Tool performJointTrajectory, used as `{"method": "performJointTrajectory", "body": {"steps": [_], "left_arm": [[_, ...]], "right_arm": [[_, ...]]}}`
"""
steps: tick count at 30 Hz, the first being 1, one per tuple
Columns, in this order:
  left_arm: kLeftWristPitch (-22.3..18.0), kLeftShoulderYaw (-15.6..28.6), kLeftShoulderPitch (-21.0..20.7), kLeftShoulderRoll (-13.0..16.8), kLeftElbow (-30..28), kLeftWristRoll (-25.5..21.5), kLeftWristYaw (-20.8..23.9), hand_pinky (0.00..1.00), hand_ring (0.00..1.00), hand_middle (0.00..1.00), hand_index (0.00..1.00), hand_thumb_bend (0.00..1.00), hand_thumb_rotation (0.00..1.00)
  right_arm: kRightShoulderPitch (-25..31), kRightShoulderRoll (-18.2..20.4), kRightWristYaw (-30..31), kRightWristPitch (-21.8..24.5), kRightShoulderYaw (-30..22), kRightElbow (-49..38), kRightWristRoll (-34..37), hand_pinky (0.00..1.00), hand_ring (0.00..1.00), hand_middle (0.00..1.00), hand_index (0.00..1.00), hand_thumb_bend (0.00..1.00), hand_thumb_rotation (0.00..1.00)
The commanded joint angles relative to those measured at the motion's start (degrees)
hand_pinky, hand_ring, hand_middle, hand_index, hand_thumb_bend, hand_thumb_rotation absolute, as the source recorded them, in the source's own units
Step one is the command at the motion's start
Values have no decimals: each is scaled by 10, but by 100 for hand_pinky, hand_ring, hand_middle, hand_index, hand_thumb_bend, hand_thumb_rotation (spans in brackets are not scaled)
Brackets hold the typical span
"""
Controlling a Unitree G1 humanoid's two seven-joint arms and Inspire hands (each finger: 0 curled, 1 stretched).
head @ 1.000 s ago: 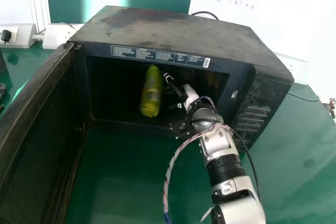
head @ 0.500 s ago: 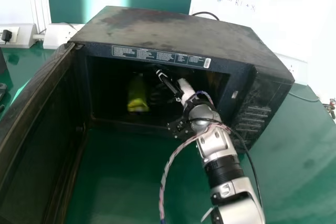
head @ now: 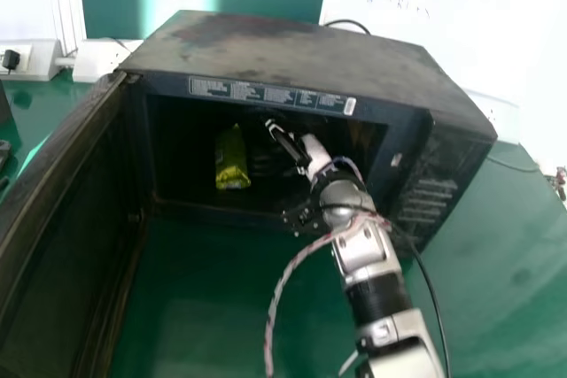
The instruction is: Put biscuit inside oven
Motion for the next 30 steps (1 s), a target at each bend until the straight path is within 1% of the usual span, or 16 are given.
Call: {"method": "performJointTrajectory", "body": {"steps": [1, 3, 6, 9, 11, 12, 14, 15, 17, 20, 22, 24, 27, 30], "left_arm": [[-2, 1, 5, -4, -1, 0, 4, 72, 87, 95, 94, 89, 96], [-2, 0, 6, -6, -3, 0, 5, 72, 87, 94, 94, 89, 96], [-4, -1, 7, -5, -4, 0, 4, 73, 87, 94, 94, 89, 96], [-5, 0, 7, -4, -3, 0, 2, 74, 87, 94, 94, 89, 95], [-7, -1, 7, -3, -1, -4, -1, 73, 88, 94, 94, 88, 95], [-7, -1, 6, -3, -1, -4, -1, 73, 88, 94, 94, 88, 95], [-5, -1, 7, -4, -3, -3, 0, 73, 87, 94, 94, 89, 95], [-4, -2, 7, -3, -4, -4, 0, 74, 88, 95, 94, 88, 95], [-3, -2, 7, -4, -6, -3, 1, 74, 88, 95, 94, 88, 95], [-2, -3, 7, -5, -7, -1, 2, 74, 88, 95, 94, 88, 95], [-4, -2, 7, -5, -6, -1, 1, 74, 88, 95, 94, 88, 95], [-4, -2, 6, -4, -5, -3, 0, 73, 87, 94, 94, 88, 95], [-5, -2, 5, -1, -3, -7, -4, 73, 88, 95, 94, 87, 96], [-4, -2, 5, -1, -2, -8, -5, 73, 87, 95, 94, 88, 95]], "right_arm": [[25, -10, 5, -2, 11, -28, -12, 64, 75, 76, 74, 89, 29], [43, -15, 4, -13, 14, -50, -18, 64, 76, 77, 76, 88, 29], [72, -26, -2, -42, 23, -81, -33, 61, 74, 76, 76, 89, 30], [99, -40, -7, -77, 37, -106, -57, 61, 74, 77, 76, 88, 33], [114, -45, -5, -89, 38, -119, -64, 60, 73, 77, 76, 88, 33], [120, -47, -3, -90, 38, -127, -67, 55, 70, 76, 76, 89, 36], [132, -54, -1, -91, 43, -141, -79, 45, 61, 70, 76, 90, 39], [138, -56, 0, -90, 43, -150, -82, 44, 61, 70, 76, 91, 41], [150, -59, 3, -94, 42, -166, -85, 49, 65, 72, 76, 91, 40], [166, -63, 11, -97, 38, -187, -82, 59, 72, 77, 76, 89, 38], [175, -70, 17, -99, 40, -203, -87, 63, 75, 79, 76, 88, 39], [185, -75, 22, -102, 38, -217, -87, 68, 79, 81, 76, 86, 38], [200, -80, 23, -115, 34, -233, -84, 70, 81, 82, 75, 87, 36], [215, -89, 18, -138, 34, -244, -88, 72, 81, 82, 75, 87, 37]]}}
